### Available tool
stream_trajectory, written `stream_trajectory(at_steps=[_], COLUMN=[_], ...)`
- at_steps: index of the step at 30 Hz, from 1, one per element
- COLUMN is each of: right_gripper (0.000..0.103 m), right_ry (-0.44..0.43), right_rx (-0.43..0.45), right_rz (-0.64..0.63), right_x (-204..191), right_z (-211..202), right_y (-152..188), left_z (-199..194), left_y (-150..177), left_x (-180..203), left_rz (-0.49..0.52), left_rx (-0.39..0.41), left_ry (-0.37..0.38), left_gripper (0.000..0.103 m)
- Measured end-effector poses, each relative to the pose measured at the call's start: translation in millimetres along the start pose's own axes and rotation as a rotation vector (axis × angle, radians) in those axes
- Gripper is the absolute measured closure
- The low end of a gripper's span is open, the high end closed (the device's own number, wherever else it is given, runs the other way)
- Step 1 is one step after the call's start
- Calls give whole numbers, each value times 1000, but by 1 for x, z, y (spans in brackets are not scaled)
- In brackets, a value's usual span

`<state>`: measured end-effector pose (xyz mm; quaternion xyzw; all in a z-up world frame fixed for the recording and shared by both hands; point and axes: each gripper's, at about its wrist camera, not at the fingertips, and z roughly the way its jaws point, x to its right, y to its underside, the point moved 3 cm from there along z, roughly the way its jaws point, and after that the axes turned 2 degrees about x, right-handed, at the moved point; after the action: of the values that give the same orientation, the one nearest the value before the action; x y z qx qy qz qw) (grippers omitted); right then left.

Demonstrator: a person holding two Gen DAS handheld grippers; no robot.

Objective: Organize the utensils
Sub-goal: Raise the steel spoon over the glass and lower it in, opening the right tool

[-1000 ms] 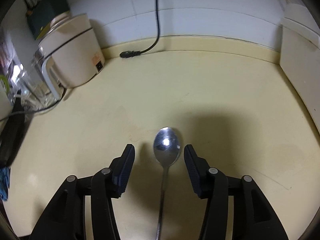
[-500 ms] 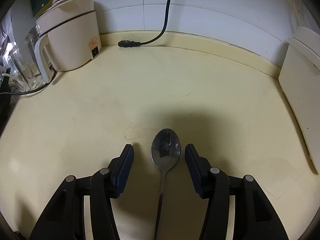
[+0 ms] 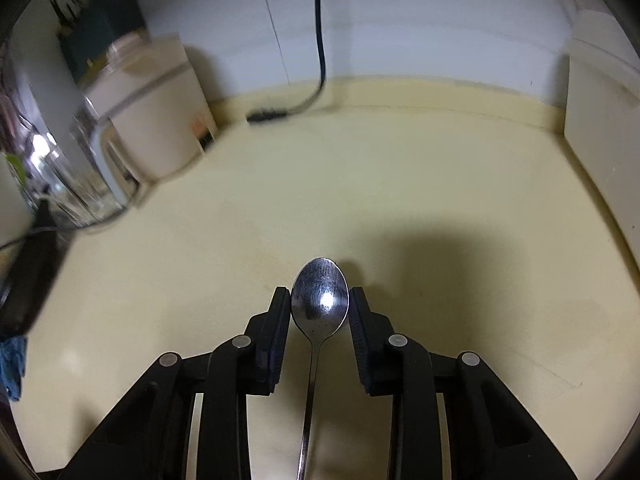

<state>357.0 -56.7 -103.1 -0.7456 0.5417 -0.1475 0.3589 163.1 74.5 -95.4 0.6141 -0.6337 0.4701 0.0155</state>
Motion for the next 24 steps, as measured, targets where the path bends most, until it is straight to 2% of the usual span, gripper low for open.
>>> stream_trajectory(at_steps=[5, 11, 24], right_gripper=[73, 73, 73], right_ry=[-17, -3, 21], right_rx=[170, 321, 467], right_rz=[-45, -78, -50], right_x=[-14, -27, -24], right_z=[-40, -76, -116], right_y=[-11, -16, -23], left_z=[0, 0, 0], left_y=[0, 0, 0], left_x=[0, 0, 0], left_rz=[0, 0, 0], left_rx=[0, 0, 0], left_ry=[0, 0, 0], left_gripper=[6, 6, 6])
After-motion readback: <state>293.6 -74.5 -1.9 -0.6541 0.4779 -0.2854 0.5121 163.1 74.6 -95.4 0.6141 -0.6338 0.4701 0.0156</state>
